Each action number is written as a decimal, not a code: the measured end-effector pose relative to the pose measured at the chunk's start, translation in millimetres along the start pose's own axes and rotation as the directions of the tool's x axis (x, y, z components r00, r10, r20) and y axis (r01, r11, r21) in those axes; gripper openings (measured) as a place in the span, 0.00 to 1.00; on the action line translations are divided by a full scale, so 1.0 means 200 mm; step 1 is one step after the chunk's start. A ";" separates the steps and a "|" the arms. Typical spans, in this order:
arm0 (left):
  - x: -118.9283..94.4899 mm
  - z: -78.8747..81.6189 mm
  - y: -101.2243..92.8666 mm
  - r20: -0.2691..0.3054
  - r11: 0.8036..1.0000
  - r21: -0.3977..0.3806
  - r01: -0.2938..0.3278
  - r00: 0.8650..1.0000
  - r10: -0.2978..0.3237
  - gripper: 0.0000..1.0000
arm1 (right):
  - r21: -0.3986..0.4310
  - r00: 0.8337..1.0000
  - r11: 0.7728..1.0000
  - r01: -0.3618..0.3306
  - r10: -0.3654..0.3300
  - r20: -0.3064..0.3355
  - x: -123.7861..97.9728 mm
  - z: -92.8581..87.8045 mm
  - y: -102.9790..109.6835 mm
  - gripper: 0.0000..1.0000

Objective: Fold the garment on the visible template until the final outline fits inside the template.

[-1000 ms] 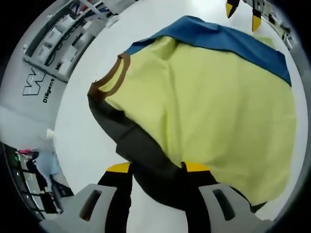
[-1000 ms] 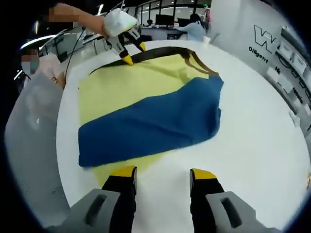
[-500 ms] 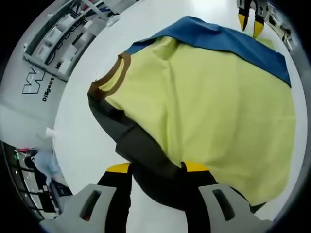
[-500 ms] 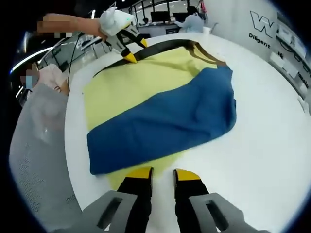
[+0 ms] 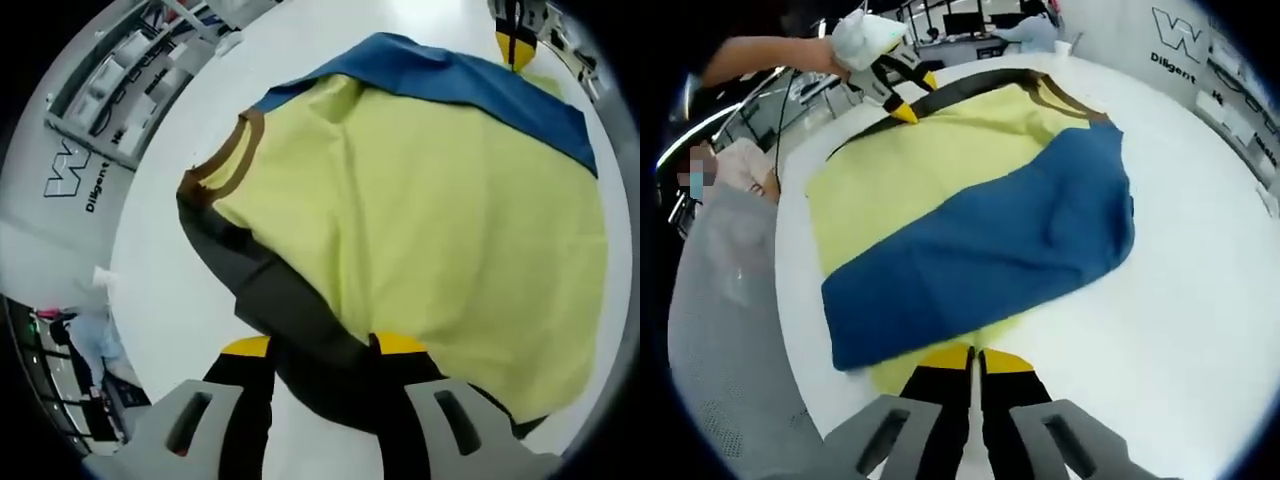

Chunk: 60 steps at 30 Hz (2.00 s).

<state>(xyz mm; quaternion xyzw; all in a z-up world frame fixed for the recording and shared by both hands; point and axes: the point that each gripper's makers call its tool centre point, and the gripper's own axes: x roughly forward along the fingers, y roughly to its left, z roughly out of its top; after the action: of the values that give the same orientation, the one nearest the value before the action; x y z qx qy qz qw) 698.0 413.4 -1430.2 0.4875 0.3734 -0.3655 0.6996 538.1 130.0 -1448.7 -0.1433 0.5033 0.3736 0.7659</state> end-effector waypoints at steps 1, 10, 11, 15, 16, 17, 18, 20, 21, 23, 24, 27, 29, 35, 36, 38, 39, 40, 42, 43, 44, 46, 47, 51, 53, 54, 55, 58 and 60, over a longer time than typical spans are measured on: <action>0.00 0.00 0.00 0.000 1.000 0.004 0.000 1.000 0.000 0.39 | 0.000 1.000 1.000 -0.001 0.001 -0.004 0.00 0.00 0.00 0.00; 0.01 0.03 0.00 0.012 1.000 -0.001 0.003 1.000 -0.003 0.39 | 0.026 0.997 1.000 0.004 -0.002 -0.081 -0.02 -0.06 0.05 0.00; 0.01 0.03 0.00 0.012 1.000 -0.002 0.004 1.000 -0.004 0.39 | 0.021 0.996 1.000 0.005 -0.003 -0.086 -0.02 -0.07 0.05 0.00; 0.01 0.04 0.00 0.014 1.000 0.010 0.006 1.000 -0.006 0.39 | 0.018 0.994 1.000 0.012 -0.010 -0.111 -0.03 -0.08 0.05 0.00; 0.01 0.04 0.00 0.011 1.000 0.004 0.003 1.000 -0.003 0.39 | 0.013 0.993 1.000 0.015 -0.013 -0.118 -0.03 -0.09 0.05 0.00; 0.01 0.04 0.00 0.009 1.000 -0.003 -0.002 1.000 0.002 0.40 | 0.012 0.993 1.000 0.015 -0.014 -0.121 -0.03 -0.09 0.05 0.00; 0.01 0.04 0.01 0.010 1.000 -0.014 -0.006 1.000 0.007 0.41 | 0.013 0.992 1.000 0.017 -0.015 -0.128 -0.03 -0.09 0.05 0.00; 0.01 0.04 0.00 0.014 1.000 -0.026 -0.006 1.000 0.007 0.44 | -0.005 0.990 1.000 0.020 -0.020 -0.141 -0.03 -0.10 0.05 0.00; 0.00 0.03 0.00 0.018 1.000 -0.027 -0.007 1.000 0.008 0.45 | -0.009 0.989 1.000 0.023 -0.024 -0.147 -0.03 -0.10 0.04 0.00; -0.01 0.03 0.00 0.027 0.999 -0.036 -0.005 1.000 0.006 0.48 | -0.008 0.987 0.999 0.032 -0.033 -0.160 -0.04 -0.11 0.03 0.00; -0.01 0.03 -0.01 0.030 0.999 -0.047 -0.004 1.000 0.005 0.49 | 0.010 0.986 0.999 0.036 -0.034 -0.165 -0.05 -0.12 0.03 0.00; -0.02 0.03 -0.02 0.041 0.998 -0.069 0.000 0.999 0.003 0.50 | 0.034 0.986 0.999 0.035 -0.029 -0.166 -0.06 -0.14 0.03 0.00; -0.02 0.03 -0.03 0.049 0.997 -0.079 0.001 0.999 0.003 0.51 | 0.040 0.985 0.999 0.035 -0.028 -0.173 -0.06 -0.15 0.03 0.00; -0.03 0.07 -0.07 0.070 0.998 -0.056 0.005 0.998 -0.001 0.50 | 0.066 0.980 0.997 0.050 -0.036 -0.194 -0.08 -0.19 0.04 0.00; -0.03 0.08 -0.08 0.077 0.999 -0.051 0.006 0.997 -0.002 0.50 | 0.066 0.980 0.996 0.051 -0.037 -0.197 -0.08 -0.20 0.03 0.00; -0.03 0.09 -0.09 0.086 0.998 -0.057 0.008 0.996 -0.003 0.52 | 0.061 0.979 0.996 0.058 -0.045 -0.201 -0.09 -0.21 0.03 0.00; -0.04 0.09 -0.08 0.091 0.998 -0.069 0.005 0.996 0.002 0.54 | 0.050 0.978 0.997 0.060 -0.049 -0.201 -0.10 -0.22 0.03 0.00; -0.04 0.10 -0.08 0.094 0.997 -0.075 0.005 0.996 0.002 0.57 | -0.010 0.982 0.998 0.057 -0.058 -0.178 -0.09 -0.20 0.02 0.00; -0.06 0.10 -0.07 0.104 0.996 -0.087 0.000 0.995 0.009 0.59 | -0.017 0.984 0.998 0.060 -0.062 -0.168 -0.10 -0.21 0.03 0.00; -0.07 0.10 -0.05 0.116 0.995 -0.096 -0.005 0.993 0.016 0.60 | -0.039 0.986 0.997 0.063 -0.068 -0.153 -0.10 -0.20 0.03 0.00; -0.08 0.10 -0.04 0.124 0.994 -0.106 -0.005 0.992 0.018 0.60 | -0.048 0.988 0.997 0.062 -0.068 -0.139 -0.10 -0.19 0.03 0.00; -0.10 0.10 -0.04 0.143 0.991 -0.133 0.002 0.990 0.017 0.63 | -0.064 0.989 0.996 0.066 -0.074 -0.125 -0.10 -0.18 0.04 0.00; -0.10 0.09 -0.04 0.143 0.990 -0.140 0.004 0.990 0.016 0.64 | -0.090 0.991 0.993 0.072 -0.082 -0.106 -0.10 -0.16 0.04 0.00; -0.13 0.06 -0.05 0.157 0.989 -0.148 0.008 0.987 0.016 0.65 | -0.127 0.993 0.988 0.090 -0.098 -0.059 -0.12 -0.12 0.03 0.06; -0.15 0.04 -0.06 0.160 0.988 -0.153 0.010 0.987 0.015 0.65 | -0.139 0.994 0.985 0.102 -0.106 -0.022 -0.13 -0.09 0.03 0.15; -0.16 0.03 -0.07 0.160 0.987 -0.159 0.011 0.987 0.015 0.65 | -0.139 0.994 0.985 0.103 -0.106 -0.014 -0.13 -0.08 0.03 0.18; -0.16 0.02 -0.08 0.163 0.986 -0.164 0.013 0.987 0.014 0.65 | -0.140 0.994 0.985 0.103 -0.106 -0.011 -0.13 -0.08 0.04 0.19; -0.19 -0.01 -0.11 0.174 0.984 -0.178 0.020 0.985 0.011 0.65 | -0.154 0.995 0.983 0.103 -0.102 0.012 -0.14 -0.05 0.06 0.24; -0.21 -0.03 -0.13 0.181 0.983 -0.181 0.025 0.983 0.008 0.64 | -0.170 0.995 0.981 0.098 -0.095 0.024 -0.14 -0.04 0.09 0.24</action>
<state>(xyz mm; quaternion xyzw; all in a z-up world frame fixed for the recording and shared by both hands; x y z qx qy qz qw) 654.3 418.6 -1405.3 0.3845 0.3424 -0.3755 0.7707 513.5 125.5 -1424.0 -0.2299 0.4558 0.3790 0.7719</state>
